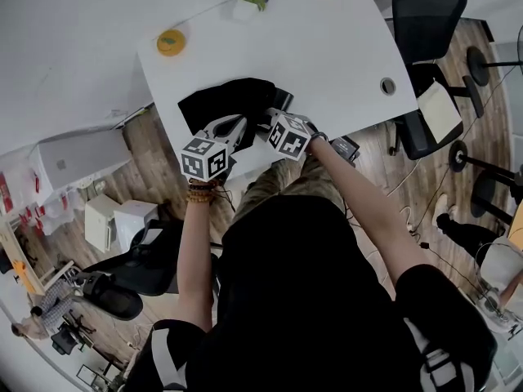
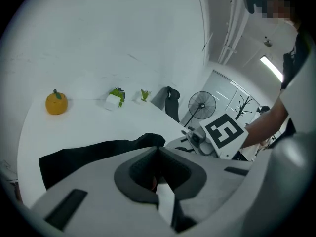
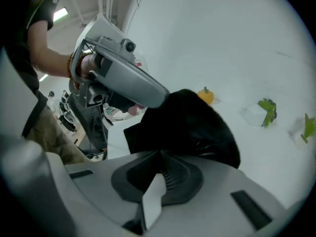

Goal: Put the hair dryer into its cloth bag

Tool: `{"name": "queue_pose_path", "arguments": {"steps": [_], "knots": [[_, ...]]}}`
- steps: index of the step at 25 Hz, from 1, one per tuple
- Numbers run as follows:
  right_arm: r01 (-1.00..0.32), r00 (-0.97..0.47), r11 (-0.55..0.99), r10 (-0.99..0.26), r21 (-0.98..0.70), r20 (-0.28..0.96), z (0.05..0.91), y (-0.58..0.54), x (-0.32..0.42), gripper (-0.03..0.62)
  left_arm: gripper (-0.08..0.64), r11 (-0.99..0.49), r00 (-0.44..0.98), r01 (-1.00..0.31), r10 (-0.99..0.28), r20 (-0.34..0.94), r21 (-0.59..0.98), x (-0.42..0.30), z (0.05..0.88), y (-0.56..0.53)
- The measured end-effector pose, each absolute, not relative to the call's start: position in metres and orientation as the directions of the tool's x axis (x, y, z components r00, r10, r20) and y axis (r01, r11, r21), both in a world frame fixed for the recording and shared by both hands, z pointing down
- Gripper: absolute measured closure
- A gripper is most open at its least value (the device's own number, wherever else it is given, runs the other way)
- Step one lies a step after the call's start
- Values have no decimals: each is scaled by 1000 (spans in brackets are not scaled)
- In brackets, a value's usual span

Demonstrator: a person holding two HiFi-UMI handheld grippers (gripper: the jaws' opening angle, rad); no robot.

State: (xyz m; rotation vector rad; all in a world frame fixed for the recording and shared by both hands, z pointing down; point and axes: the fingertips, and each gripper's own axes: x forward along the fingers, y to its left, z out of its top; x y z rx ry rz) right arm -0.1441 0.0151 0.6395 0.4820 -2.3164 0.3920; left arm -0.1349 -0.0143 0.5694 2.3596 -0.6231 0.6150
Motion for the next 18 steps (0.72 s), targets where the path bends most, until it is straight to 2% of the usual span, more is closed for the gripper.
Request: {"name": "queue_pose_path", "arguments": {"steps": [2, 5, 6, 7, 8, 12, 13, 14, 15, 18], "knots": [[-437, -670, 883, -194, -170, 717, 642, 34, -143, 558, 531, -695, 778, -567, -276, 564, 441, -137, 573, -14], [-481, -613, 876, -314, -28, 725, 640, 34, -127, 555, 531, -696, 778, -563, -264, 570, 446, -139, 574, -9], [-493, -598, 870, -357, 22, 718, 637, 27, -122, 528, 531, -699, 778, -560, -259, 572, 445, -139, 574, -6], [-493, -591, 868, -382, 56, 710, 635, 19, -121, 378, 531, -703, 778, -557, -255, 574, 443, -140, 573, -4], [-477, -592, 875, -390, 84, 705, 632, 11, -122, 307, 531, -705, 779, -554, -251, 574, 442, -141, 571, -2], [-340, -620, 917, -385, 208, 684, 625, -6, -144, 307, 531, -703, 789, -545, -243, 565, 458, -143, 565, 6], [-320, -630, 922, -378, 218, 678, 624, -6, -150, 315, 531, -700, 791, -544, -245, 560, 463, -143, 564, 7], [-309, -639, 927, -367, 211, 676, 625, -3, -155, 391, 531, -696, 792, -547, -251, 556, 465, -144, 563, 6], [-308, -646, 932, -352, 191, 678, 626, 2, -158, 518, 531, -692, 789, -554, -259, 556, 463, -145, 562, 4], [-356, -647, 930, -313, 88, 695, 628, 28, -155, 552, 531, -699, 768, -563, -246, 591, 441, -149, 569, 2]]}}
